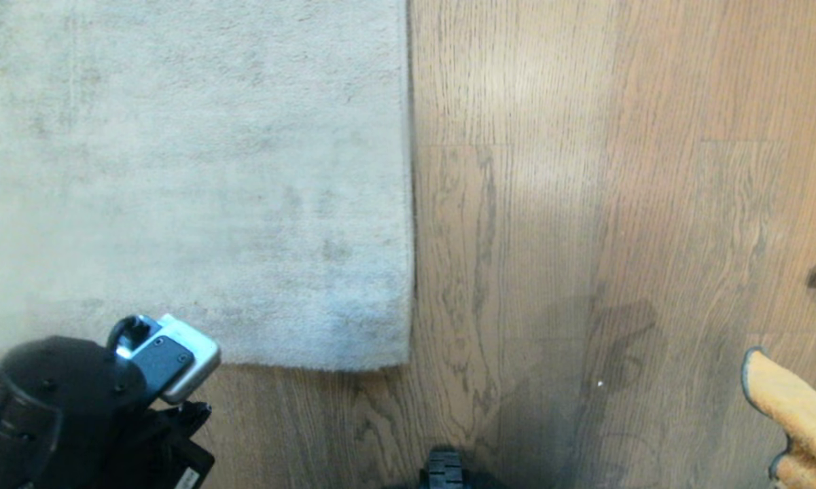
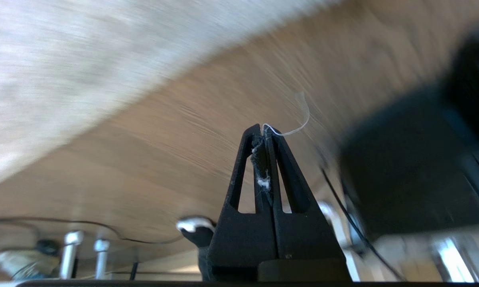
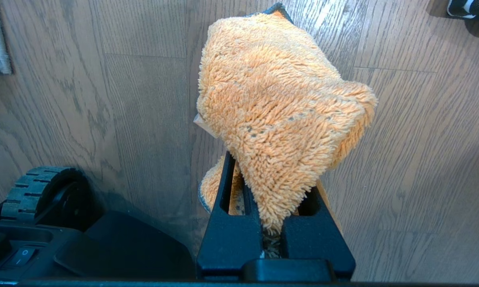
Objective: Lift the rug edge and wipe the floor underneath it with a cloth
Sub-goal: Lay down the carpet, then put down the rag
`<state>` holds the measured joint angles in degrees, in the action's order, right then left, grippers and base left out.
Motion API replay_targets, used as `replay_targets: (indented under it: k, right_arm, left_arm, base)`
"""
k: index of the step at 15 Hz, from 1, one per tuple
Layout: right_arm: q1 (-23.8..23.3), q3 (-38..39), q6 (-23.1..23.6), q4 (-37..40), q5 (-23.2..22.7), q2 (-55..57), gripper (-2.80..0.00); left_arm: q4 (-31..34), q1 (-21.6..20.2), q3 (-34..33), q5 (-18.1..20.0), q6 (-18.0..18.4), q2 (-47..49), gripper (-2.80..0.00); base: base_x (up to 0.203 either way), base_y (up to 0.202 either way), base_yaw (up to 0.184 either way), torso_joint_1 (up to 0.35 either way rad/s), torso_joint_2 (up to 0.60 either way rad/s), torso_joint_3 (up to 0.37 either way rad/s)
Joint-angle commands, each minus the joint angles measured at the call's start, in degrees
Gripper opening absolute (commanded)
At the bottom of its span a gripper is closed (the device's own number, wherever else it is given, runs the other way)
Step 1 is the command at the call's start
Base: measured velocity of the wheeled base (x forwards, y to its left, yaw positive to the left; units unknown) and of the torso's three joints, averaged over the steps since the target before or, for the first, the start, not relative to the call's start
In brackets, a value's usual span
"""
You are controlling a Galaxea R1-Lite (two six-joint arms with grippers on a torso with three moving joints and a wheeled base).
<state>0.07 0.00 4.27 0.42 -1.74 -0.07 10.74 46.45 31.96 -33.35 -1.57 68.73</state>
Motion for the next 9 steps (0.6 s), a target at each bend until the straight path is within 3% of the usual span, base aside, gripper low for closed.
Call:
replay_targets:
  k: [1,5,9]
  right_arm:
    - [0.0,0.0,0.0,0.0,0.0,0.1,-2.8]
    - [0.0,0.0,0.0,0.0,0.0,0.1,-2.8]
    - [0.0,0.0,0.0,0.0,0.0,0.1,-2.8]
  left_arm:
    - [0.1,0.1,-1.5,2.4,-0.2,1.5,-2.8]
    - [-1.6,-0.3,-1.7,2.8,-1.8,9.4,-2.8]
    - [-12.7,-1.3,-2.7,2.8,-4.4,21.3,-2.8]
  base:
    - [0.0,0.0,0.0,0.0,0.0,0.0]
    - [0.0,0.0,0.0,0.0,0.0,0.0]
    - [0.0,0.0,0.0,0.0,0.0,0.0]
